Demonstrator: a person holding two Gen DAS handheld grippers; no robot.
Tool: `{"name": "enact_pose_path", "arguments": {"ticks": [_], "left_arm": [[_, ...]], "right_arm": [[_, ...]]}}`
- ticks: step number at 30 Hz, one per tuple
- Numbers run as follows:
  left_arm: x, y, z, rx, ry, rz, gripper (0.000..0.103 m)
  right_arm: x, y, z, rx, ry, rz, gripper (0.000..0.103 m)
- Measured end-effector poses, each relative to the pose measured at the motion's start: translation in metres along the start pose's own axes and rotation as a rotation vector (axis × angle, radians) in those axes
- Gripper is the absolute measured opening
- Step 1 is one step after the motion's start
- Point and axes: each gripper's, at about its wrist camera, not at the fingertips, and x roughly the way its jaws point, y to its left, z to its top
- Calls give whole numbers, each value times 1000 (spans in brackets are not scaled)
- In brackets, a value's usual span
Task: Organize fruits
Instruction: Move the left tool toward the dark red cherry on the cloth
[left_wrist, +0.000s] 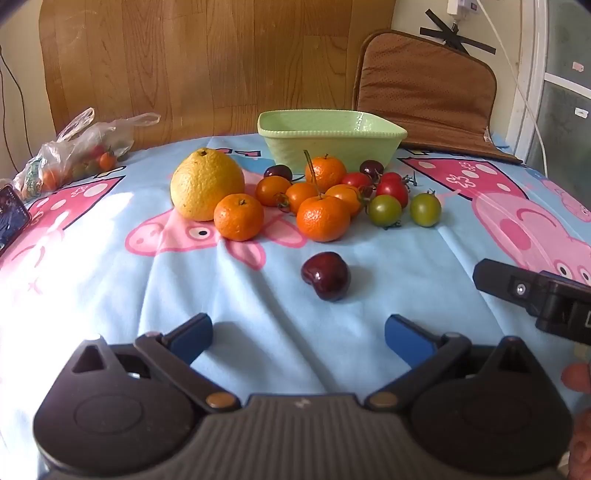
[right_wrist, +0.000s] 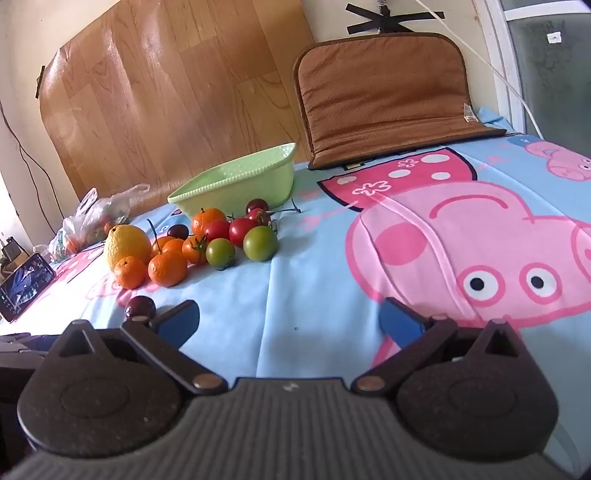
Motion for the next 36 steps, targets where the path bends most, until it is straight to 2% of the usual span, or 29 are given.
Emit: {"name": "enact_pose_path", "arguments": {"ticks": [7,10,13,18,22,26,33,36], "left_arm": [[-2,2,3,11,-14,-8,103],[-7,-1,1,17,-27,-7,103],[-12,5,0,-8,-38,-30,103],[-18,9,2,-10,-75,-15,103],[-20,18,1,-55,-101,-25,103],[-21,25,3,-77,-123,3,103],[-33,20,0,2,-240,78,103],[-35,24,1,-8,-266,87,103]], "right_arm": [[0,2,-5,-8,-14,10,103],[-4,0,3,-26,-9,8,103],[-5,6,2,-59,-4,0,103],[-1,0,0,-37,-14,6,103],[0,2,0,-53,-13,1,103],[-2,0,0,-44,-31,0,103],[-10,6,1,-89,-104,-2,103],[-11,8,1,-110,-114,5,99]]}}
